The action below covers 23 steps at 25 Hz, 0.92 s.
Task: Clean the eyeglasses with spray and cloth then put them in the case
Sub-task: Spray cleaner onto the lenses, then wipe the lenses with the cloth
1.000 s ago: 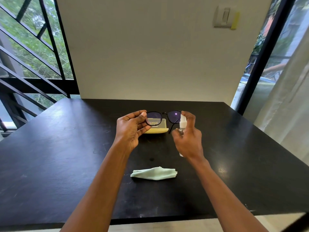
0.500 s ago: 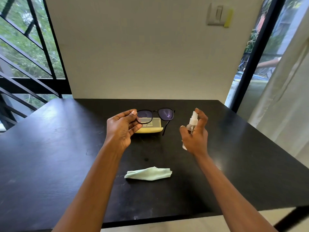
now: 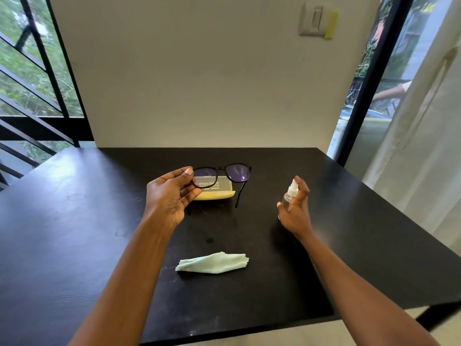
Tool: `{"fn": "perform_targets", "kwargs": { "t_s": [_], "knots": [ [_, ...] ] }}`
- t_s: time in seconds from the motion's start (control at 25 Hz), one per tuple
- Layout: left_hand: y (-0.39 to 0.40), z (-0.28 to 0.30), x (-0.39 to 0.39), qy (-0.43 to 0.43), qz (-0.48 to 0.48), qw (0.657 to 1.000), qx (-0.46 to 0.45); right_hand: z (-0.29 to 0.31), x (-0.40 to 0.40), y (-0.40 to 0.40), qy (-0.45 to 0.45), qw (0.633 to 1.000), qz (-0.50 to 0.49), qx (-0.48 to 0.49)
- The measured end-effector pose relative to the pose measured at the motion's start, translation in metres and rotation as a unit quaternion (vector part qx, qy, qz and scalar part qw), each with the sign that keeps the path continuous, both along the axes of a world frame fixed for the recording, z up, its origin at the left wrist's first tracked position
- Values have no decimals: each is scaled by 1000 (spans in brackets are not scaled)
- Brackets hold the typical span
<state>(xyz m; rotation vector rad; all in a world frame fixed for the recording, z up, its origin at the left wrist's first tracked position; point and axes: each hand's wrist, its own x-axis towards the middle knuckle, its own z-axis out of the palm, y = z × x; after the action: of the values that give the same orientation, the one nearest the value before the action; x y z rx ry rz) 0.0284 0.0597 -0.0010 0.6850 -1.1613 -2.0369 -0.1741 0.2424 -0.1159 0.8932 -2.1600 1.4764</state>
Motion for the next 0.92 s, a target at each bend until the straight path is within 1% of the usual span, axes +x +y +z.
{"fn": "perform_targets", "kwargs": {
  "t_s": [0.16,0.28,0.32,0.44,0.48,0.52,0.56,0.6,0.64,0.68,0.72,0.8,0.84,0.88,0.92],
  "knots": [
    [-1,-1,0,-3,-1,1000,1,-6,-6,-2,9,1000,-2,9],
    [-2,-2,1,-3,-3,1000,0,-5,-3,3,-9,1000,-3,21],
    [-2,-2,2,-2,-4,1000,-1,-4,0,5,-6,999,-24,30],
    [-1,-2,3,0,-2,1000,-2,7,17,6,46,986,-159,32],
    [-1,-1,3,-1,-2,1000,-1,12,26,5,71,980,-184,26],
    [-1,-1,3,-1,-2,1000,0,17,35,2,93,978,-185,24],
    [-1,-1,4,-1,-1,1000,1,21,44,-1,103,981,-164,32],
    [-1,0,5,-1,0,1000,2,25,52,-4,99,987,-119,50],
    [0,0,5,-1,1,1000,3,30,59,-8,82,991,-55,87],
    [1,0,5,-2,1,1000,4,33,65,-11,54,987,20,149],
    [1,0,6,-2,2,1000,4,36,72,-15,22,969,90,230],
    [3,0,6,-2,0,1000,5,37,85,-22,-32,902,189,387],
    [3,0,6,-3,-2,1000,5,36,90,-25,-44,872,215,438],
    [4,0,7,-3,-4,1000,5,33,95,-28,-49,852,231,466],
    [4,0,7,-3,-6,1000,5,30,100,-31,-51,844,239,478]
  ]
}}
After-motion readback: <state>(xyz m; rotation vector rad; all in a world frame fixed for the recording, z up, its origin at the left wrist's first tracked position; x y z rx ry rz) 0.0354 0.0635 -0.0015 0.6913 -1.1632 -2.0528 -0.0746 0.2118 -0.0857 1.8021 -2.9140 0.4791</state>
